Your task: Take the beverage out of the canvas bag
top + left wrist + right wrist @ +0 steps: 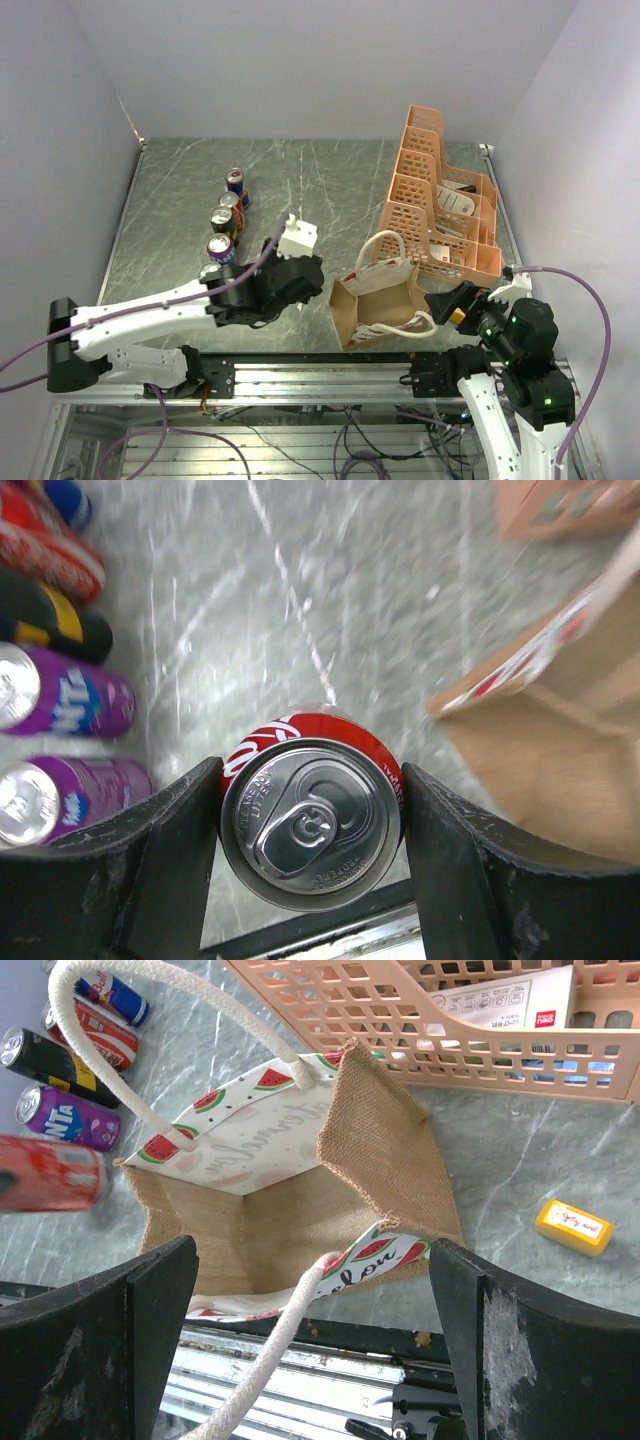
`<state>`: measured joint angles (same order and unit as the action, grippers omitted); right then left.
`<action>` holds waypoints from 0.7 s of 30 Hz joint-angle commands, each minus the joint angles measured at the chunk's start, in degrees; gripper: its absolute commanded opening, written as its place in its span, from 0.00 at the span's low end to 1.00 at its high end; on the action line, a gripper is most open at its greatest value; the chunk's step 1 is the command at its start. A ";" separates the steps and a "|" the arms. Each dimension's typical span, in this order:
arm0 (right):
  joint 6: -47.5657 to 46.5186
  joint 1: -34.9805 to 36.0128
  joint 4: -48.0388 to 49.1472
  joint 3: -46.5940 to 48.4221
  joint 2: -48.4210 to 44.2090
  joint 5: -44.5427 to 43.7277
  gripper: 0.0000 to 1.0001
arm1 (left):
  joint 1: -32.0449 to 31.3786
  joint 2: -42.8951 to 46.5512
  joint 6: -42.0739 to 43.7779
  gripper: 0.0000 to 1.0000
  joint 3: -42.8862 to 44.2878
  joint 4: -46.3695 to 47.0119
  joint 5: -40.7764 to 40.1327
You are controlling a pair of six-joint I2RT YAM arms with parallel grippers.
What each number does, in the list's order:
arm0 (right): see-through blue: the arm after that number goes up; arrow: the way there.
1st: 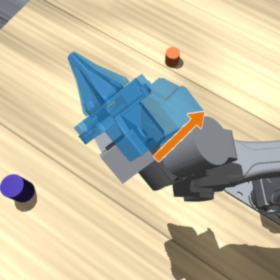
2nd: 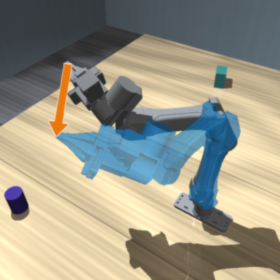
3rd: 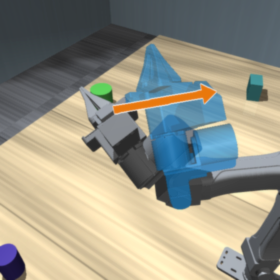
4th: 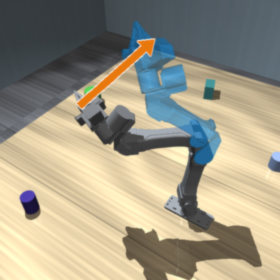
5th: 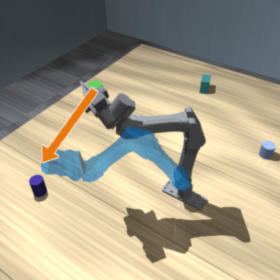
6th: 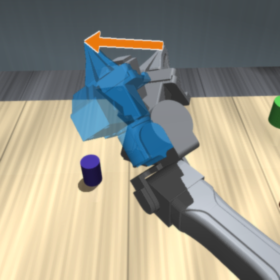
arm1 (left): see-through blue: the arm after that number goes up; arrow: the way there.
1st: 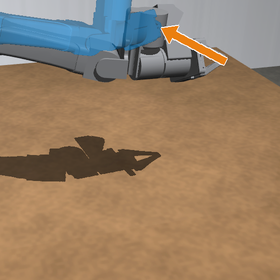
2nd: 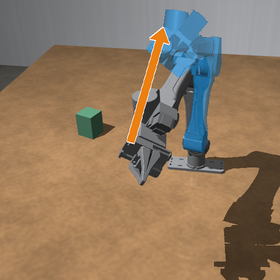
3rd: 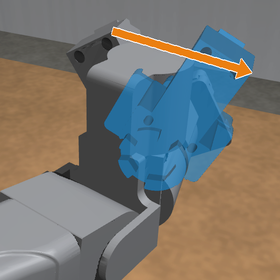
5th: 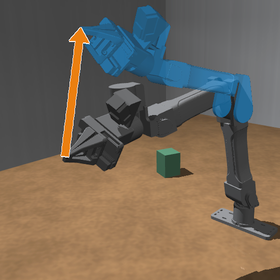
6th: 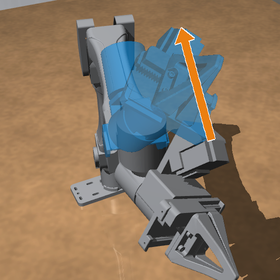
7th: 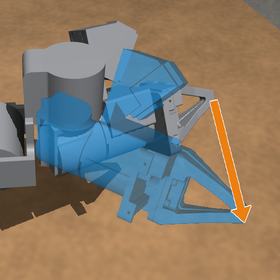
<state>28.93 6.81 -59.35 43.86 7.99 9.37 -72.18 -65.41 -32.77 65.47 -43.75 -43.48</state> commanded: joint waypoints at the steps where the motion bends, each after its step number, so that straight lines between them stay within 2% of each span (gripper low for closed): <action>1: 0.25 -0.33 1.68 -0.35 -0.70 -0.84 1.00 | 2.34 -1.76 -9.16 0.07 -7.51 2.71 1.83; 4: 0.25 -0.32 1.69 -0.39 -0.70 -0.84 1.00 | 3.32 -3.50 -12.50 0.07 -10.34 2.74 3.45; 8: 0.23 -0.31 1.78 -0.58 -0.87 -0.77 1.00 | 4.81 -4.41 -19.99 0.07 -12.73 -2.06 0.17; 12: 0.16 -0.31 1.87 -0.61 -1.09 -0.62 1.00 | 7.92 -3.91 -32.93 0.07 -14.86 -12.41 -4.74; 21: 0.08 -0.31 2.14 -0.83 -1.76 -0.35 1.00 | 8.89 5.20 -62.99 0.07 -21.16 -29.75 -13.21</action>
<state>28.93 6.81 -58.85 43.42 6.96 9.41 -63.77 -64.69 -76.86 44.77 -62.81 -48.03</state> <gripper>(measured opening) 0.999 0.738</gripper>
